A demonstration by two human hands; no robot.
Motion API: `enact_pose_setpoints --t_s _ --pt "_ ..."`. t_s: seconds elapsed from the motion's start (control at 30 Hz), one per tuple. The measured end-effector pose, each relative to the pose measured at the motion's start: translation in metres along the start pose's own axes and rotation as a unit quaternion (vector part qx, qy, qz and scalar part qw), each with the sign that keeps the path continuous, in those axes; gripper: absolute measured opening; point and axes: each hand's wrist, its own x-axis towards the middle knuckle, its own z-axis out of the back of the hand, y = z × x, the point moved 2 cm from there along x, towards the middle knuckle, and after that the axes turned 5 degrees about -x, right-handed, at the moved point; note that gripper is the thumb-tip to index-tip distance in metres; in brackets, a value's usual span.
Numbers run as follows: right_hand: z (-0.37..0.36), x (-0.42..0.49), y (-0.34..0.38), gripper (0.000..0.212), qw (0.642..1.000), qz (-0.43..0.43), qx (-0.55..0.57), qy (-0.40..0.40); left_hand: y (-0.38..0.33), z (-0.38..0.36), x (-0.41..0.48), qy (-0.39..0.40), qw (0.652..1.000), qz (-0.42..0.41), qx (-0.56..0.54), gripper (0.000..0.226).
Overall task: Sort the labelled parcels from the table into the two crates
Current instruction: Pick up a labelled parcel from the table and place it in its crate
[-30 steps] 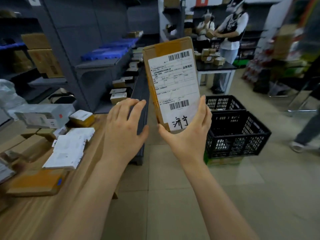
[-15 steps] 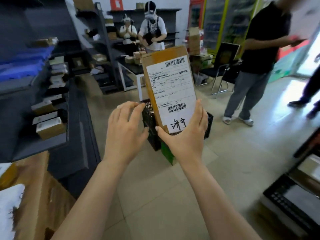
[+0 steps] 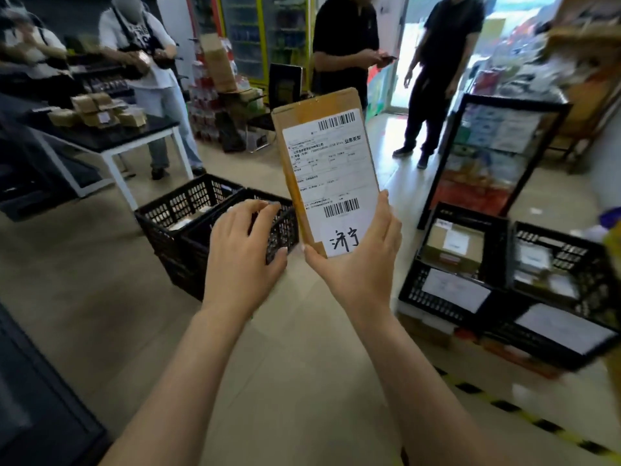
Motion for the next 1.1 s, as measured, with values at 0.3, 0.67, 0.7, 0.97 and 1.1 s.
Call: enact_pose_setpoints --t_s 0.3,0.67,0.7,0.97,1.1 --pt "0.079 0.037 -0.097 0.13 0.997 -0.036 -0.016 -0.061 -0.108 -0.073 0.036 0.018 0.995 -0.065 -0.077 0.064" --pt "0.185 0.118 -0.241 0.129 0.992 -0.066 -0.056 -0.097 -0.272 -0.184 0.086 0.039 0.986 -0.097 -0.132 0.066" --pt "0.193 0.124 -0.253 0.129 0.991 -0.074 -0.057 -0.098 -0.285 -0.194 0.09 0.042 0.985 -0.101 -0.136 0.066" --pt "0.241 0.165 -0.332 0.129 0.979 -0.128 -0.091 -0.126 -0.359 -0.264 0.123 0.084 0.974 -0.135 -0.161 0.068" --pt "0.252 0.186 -0.365 0.13 0.973 -0.149 -0.104 -0.141 -0.387 -0.299 0.143 0.093 0.967 -0.154 -0.179 0.069"
